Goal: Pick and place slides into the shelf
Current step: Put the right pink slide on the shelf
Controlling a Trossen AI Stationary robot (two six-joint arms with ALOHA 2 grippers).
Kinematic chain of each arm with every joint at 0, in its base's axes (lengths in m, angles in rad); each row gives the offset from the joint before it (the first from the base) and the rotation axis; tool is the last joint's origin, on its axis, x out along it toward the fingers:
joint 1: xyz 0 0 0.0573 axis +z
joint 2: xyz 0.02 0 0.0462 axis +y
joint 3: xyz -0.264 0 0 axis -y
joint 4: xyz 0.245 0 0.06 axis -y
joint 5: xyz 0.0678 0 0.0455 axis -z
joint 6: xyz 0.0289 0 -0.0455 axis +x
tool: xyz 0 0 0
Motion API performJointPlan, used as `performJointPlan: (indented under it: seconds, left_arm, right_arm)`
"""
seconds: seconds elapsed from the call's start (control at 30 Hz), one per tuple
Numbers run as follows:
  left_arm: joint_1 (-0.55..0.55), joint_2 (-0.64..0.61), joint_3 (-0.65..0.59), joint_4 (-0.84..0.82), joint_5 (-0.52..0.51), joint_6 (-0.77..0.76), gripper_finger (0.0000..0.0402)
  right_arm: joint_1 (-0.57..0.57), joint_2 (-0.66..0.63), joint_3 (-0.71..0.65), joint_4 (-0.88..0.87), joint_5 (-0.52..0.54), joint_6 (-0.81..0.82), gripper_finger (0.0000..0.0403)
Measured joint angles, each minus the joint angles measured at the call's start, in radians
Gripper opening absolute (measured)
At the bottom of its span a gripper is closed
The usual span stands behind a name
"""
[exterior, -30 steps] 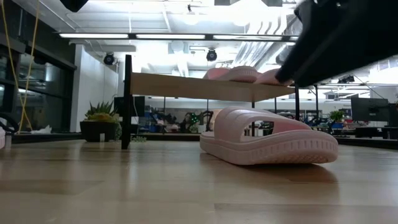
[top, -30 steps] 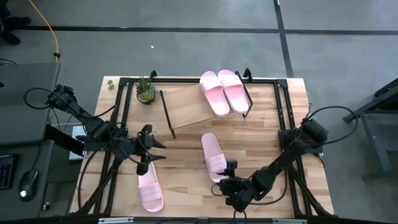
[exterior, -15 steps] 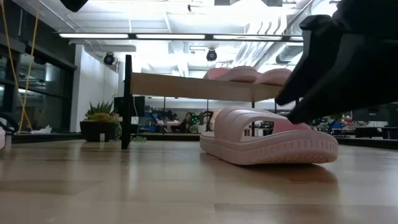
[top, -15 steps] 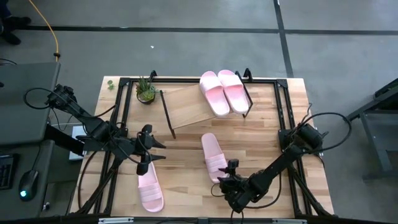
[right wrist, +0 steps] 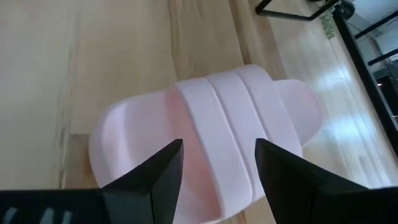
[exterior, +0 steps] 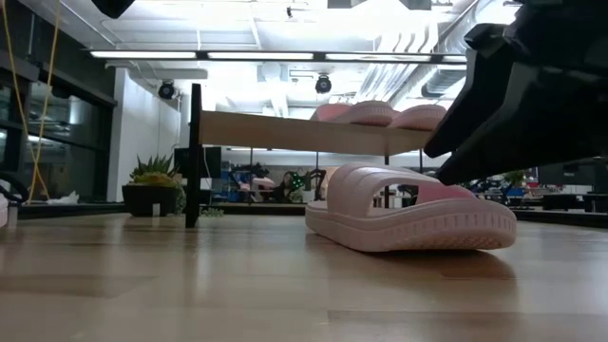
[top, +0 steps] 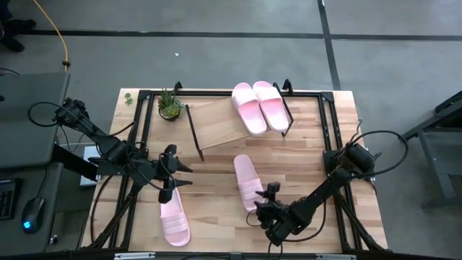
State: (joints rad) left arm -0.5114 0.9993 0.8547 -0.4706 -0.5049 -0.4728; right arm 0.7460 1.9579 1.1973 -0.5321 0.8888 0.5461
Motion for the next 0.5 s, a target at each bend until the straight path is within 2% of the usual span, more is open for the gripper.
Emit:
performJointPlan:
  seconds: [0.5]
  left_arm:
    - [0.0,0.0,0.0,0.0,0.0,-0.001,0.0179]
  right_arm:
    - [-0.006,0.028,0.0,-0.019,-0.018,0.0,0.0193]
